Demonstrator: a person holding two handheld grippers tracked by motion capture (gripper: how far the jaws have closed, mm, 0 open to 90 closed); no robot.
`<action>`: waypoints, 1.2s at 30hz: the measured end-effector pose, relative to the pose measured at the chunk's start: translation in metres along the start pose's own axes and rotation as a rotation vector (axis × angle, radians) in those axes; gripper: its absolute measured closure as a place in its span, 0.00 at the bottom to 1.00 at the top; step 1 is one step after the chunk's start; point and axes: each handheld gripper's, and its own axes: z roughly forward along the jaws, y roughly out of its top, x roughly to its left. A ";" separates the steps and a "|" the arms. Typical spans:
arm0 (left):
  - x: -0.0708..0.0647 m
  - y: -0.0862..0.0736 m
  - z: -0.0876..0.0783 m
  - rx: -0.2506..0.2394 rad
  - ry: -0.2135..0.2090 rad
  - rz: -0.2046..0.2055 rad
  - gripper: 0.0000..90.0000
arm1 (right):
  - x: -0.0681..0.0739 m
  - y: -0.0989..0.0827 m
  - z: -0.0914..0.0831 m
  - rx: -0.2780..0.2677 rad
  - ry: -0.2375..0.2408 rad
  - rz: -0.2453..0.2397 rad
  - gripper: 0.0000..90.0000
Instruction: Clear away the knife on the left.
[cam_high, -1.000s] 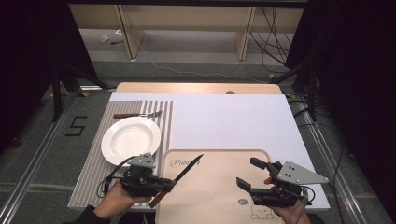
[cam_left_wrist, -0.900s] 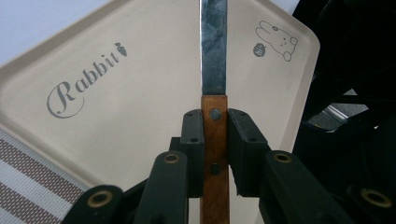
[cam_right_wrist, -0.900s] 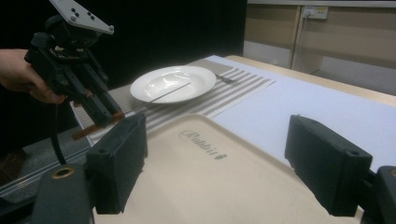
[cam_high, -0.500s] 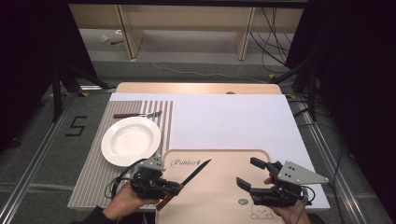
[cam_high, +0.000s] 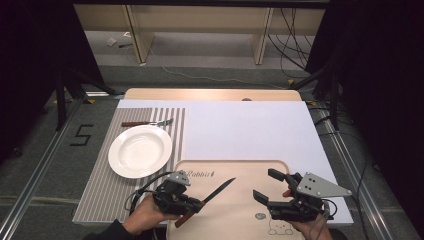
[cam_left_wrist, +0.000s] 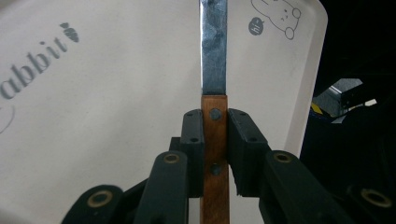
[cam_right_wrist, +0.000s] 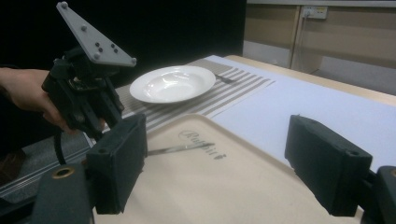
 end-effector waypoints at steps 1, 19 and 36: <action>0.000 0.001 0.003 0.001 0.003 0.002 0.85 | 0.000 0.000 0.000 0.000 0.000 -0.001 0.25; 0.002 0.004 0.023 0.058 0.002 0.013 0.85 | 0.000 0.000 0.000 0.000 0.001 -0.005 0.25; 0.004 0.003 0.036 0.109 0.018 0.026 0.85 | 0.002 0.000 0.001 0.005 0.007 -0.017 0.25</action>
